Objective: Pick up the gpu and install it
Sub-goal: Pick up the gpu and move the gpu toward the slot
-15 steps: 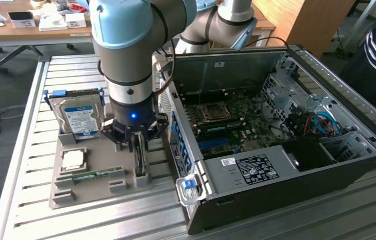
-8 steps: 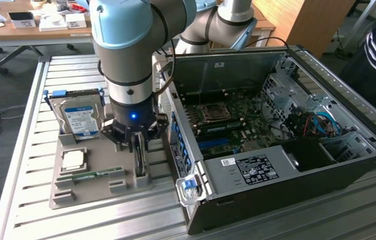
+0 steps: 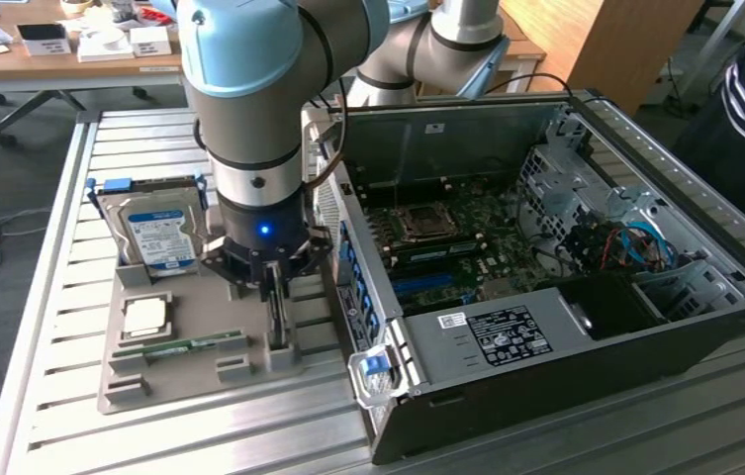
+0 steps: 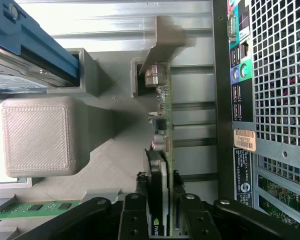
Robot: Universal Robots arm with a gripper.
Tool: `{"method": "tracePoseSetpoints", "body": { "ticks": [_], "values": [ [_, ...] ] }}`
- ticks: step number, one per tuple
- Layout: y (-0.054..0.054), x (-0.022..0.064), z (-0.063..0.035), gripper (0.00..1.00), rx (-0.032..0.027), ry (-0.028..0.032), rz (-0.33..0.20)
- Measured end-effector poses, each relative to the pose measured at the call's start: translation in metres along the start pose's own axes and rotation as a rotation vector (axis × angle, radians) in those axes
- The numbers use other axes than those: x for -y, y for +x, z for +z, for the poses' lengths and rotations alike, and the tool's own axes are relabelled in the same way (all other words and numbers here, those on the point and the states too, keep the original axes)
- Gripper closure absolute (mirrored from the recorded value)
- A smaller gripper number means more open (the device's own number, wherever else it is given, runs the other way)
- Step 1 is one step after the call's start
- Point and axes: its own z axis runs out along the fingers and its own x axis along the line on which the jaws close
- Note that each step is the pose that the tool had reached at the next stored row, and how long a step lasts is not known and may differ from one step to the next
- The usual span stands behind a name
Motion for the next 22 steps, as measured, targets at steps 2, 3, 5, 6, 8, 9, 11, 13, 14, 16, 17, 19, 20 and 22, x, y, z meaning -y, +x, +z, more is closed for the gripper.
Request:
{"method": "tracePoseSetpoints", "body": {
  "ticks": [2,3,5,6,8,9,11,13,14,16,17,19,20,22],
  "values": [
    [0.0000,0.0000,0.0000,0.72,0.0003,0.0000,0.000],
    [0.0000,0.0000,0.0000,0.73,0.0002,0.0000,0.000],
    [-0.0001,0.0000,0.0001,0.73,0.0003,0.0000,0.000],
    [0.0000,0.0000,0.0000,0.73,0.0002,0.0000,0.000],
    [0.0000,0.0000,0.0000,0.73,0.0003,0.0000,0.000],
    [0.0000,0.0000,0.0001,0.73,0.0003,0.0000,0.000],
    [0.0000,0.0000,0.0001,0.73,0.0002,-0.0001,-0.001],
    [0.0000,0.0000,0.0001,0.73,-0.0002,-0.0002,-0.010],
    [0.0000,0.0000,0.0000,0.73,-0.0005,-0.0003,-0.016],
    [0.0000,0.0000,0.0001,0.73,-0.0009,-0.0005,-0.026],
    [0.0000,0.0000,0.0001,0.73,-0.0012,-0.0006,-0.030],
    [0.0000,0.0000,0.0001,0.73,-0.0013,-0.0008,-0.033],
    [0.0000,0.0000,0.0001,0.73,-0.0013,-0.0008,-0.033],
    [0.0000,0.0000,0.0001,0.73,-0.0013,-0.0008,-0.033]
  ]
}}
